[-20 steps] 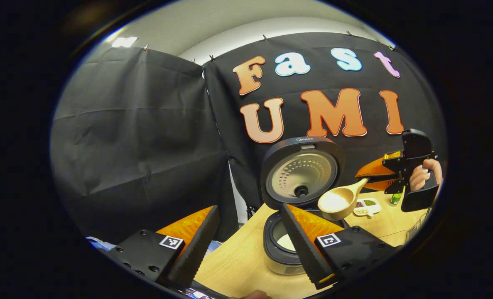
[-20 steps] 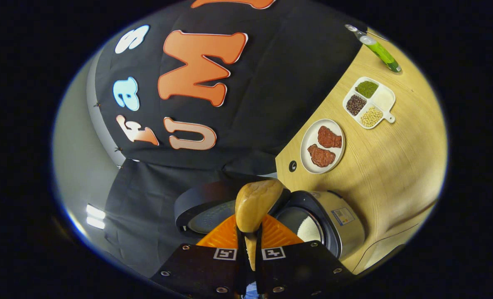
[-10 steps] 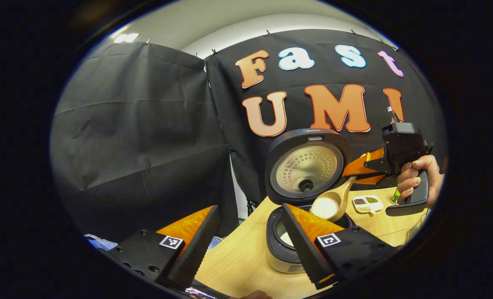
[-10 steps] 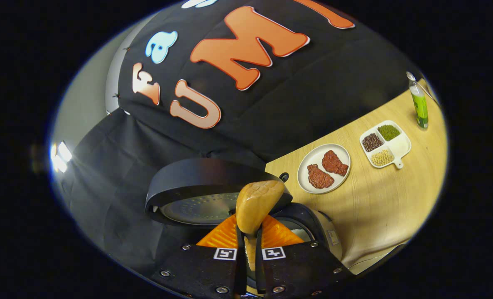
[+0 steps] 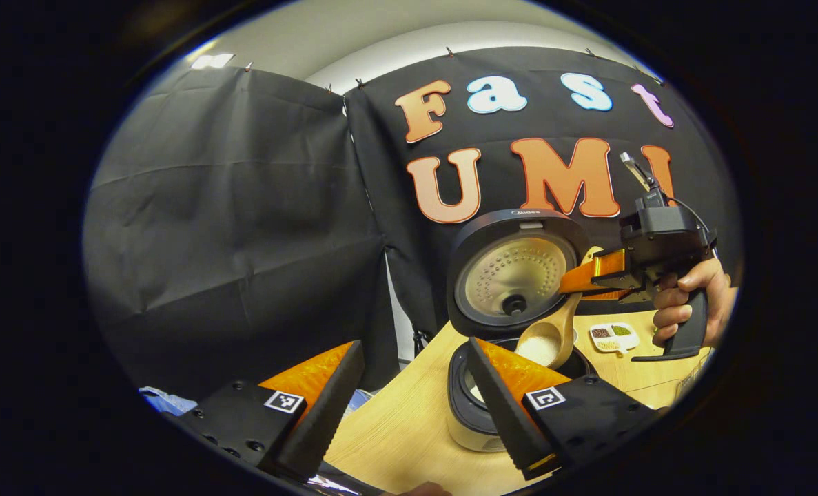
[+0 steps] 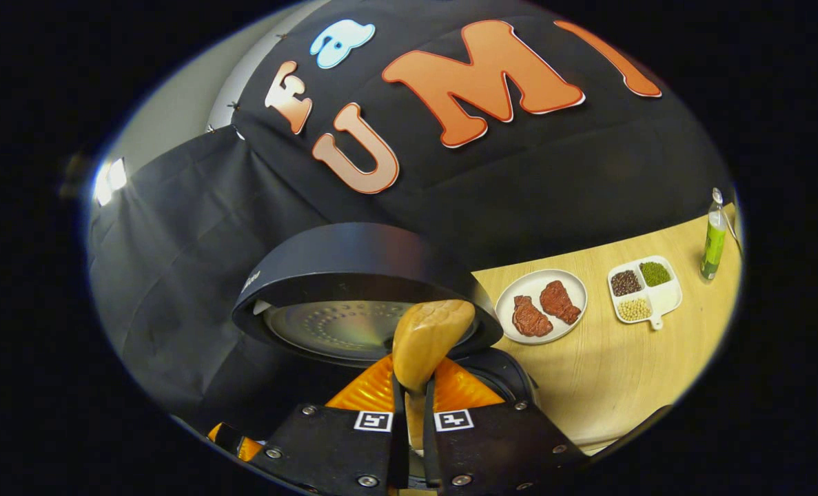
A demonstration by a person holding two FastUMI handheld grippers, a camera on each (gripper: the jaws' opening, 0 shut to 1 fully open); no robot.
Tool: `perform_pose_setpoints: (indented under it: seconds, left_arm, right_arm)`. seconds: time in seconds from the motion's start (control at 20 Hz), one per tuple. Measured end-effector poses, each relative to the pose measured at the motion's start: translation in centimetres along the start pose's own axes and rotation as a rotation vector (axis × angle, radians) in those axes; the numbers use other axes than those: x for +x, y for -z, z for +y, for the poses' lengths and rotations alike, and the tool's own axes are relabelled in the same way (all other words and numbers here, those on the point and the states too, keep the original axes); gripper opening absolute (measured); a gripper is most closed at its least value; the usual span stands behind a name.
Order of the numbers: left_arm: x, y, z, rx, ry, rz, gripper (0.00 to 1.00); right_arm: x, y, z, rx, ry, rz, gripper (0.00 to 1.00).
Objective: Close the left gripper, press the button to open the rice cooker; take a wooden spoon from the chopstick holder with the right hand, scoop a spoonful of rice and pour it into the rice cooker, then put the wooden spoon back into the chopstick holder.
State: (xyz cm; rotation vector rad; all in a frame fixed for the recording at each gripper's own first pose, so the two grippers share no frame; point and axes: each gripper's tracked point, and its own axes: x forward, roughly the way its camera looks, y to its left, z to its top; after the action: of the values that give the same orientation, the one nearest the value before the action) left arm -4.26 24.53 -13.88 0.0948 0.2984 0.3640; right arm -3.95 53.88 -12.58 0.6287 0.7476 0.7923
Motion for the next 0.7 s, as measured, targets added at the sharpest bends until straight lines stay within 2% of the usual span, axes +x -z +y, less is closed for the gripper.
perform_pose_setpoints:
  seconds: [0.25, 0.3, 0.35, 0.45, 0.5, 0.55, 0.7]
  left_arm:
    - [0.0, 0.0, -0.2, 0.007, 0.006, -0.002, 1.0]
    - [0.0, -0.1, -0.3, 0.008, 0.007, -0.002, 0.95]
    - [0.0, 0.0, -0.4, 0.007, 0.008, -0.001, 1.0]
    - [0.2, 0.1, -0.4, 0.006, 0.009, 0.0, 1.0]
    - [0.1, 0.1, -0.3, 0.006, 0.009, 0.001, 0.95]
    - [0.1, 0.1, -0.3, 0.005, 0.008, -0.001, 1.0]
    - [0.2, 0.1, -0.2, 0.005, 0.006, 0.0, 1.0]
  right_arm:
    - [0.1, -0.5, 0.3, -0.136, 0.024, -0.026, 0.07]
    - [0.0, -0.3, 0.6, -0.163, 0.018, -0.024, 0.07]
    - [-0.1, -0.6, 0.6, -0.18, 0.019, -0.029, 0.07]
    - [-0.1, -0.6, 0.7, -0.221, 0.031, -0.033, 0.07]
    - [0.0, -0.6, 0.7, -0.246, 0.034, -0.033, 0.07]
    - [0.0, -0.6, 0.8, -0.268, 0.036, -0.034, 0.07]
    - [0.0, -0.5, 1.3, -0.319, 0.032, -0.035, 0.08]
